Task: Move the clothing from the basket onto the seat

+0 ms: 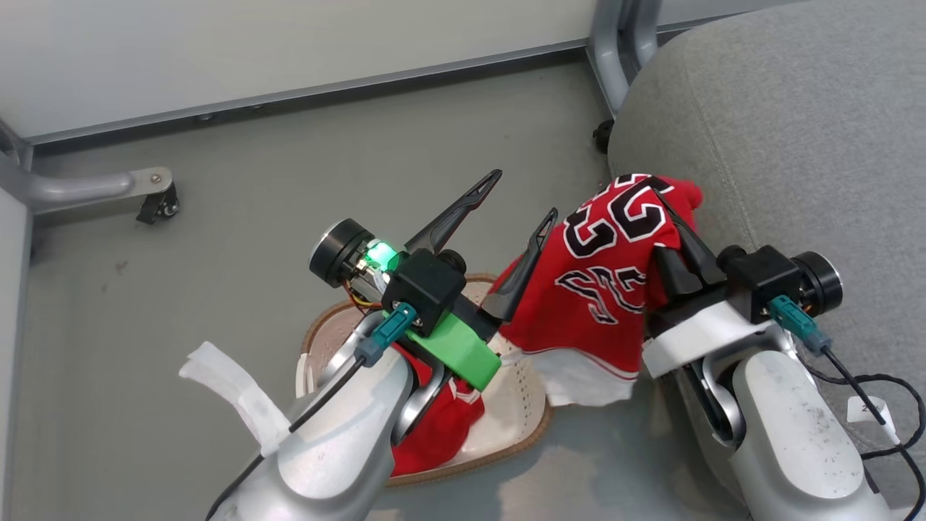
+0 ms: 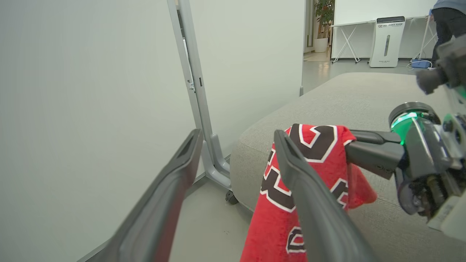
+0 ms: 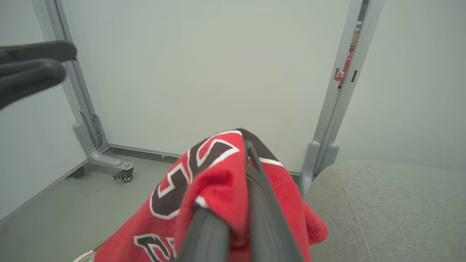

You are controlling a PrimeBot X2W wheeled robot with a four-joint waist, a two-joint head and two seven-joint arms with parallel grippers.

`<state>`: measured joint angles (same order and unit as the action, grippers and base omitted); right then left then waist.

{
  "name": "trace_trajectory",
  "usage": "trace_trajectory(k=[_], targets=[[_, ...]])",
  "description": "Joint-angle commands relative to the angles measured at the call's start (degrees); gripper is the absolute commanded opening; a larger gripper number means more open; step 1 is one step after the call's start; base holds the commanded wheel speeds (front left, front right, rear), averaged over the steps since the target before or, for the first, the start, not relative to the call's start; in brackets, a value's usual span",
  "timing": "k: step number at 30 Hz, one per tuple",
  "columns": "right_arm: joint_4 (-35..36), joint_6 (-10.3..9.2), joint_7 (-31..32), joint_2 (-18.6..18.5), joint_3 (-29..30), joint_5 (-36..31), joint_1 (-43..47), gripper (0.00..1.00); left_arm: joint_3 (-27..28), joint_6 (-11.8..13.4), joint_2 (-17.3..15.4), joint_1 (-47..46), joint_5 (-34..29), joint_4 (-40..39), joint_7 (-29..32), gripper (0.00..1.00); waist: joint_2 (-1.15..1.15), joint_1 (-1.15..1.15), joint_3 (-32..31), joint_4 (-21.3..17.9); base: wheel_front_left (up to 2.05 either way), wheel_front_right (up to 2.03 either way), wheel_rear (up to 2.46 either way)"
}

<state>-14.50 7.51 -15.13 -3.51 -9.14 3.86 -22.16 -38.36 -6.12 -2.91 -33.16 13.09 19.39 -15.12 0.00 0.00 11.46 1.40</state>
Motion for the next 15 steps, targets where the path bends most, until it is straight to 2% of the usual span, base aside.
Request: trace_trajectory(k=[1, 15], targets=[[0.8, -0.04, 0.0, 0.0, 0.6, 0.2, 0.8, 0.0, 0.2, -0.3, -0.2, 0.7, -0.5, 0.3, -0.1, 1.0, 0.0, 0.0, 0.8, -2.2, 0.0, 0.0, 0.0], [6.1, -0.04, 0.0, 0.5, 7.8, 1.5, 2.9, 0.0, 0.2, -0.7, -0.8, -1.0, -1.7, 1.4, -0.1, 1.0, 0.0, 0.0, 4.1, -11.5, 0.0, 0.0, 0.0]])
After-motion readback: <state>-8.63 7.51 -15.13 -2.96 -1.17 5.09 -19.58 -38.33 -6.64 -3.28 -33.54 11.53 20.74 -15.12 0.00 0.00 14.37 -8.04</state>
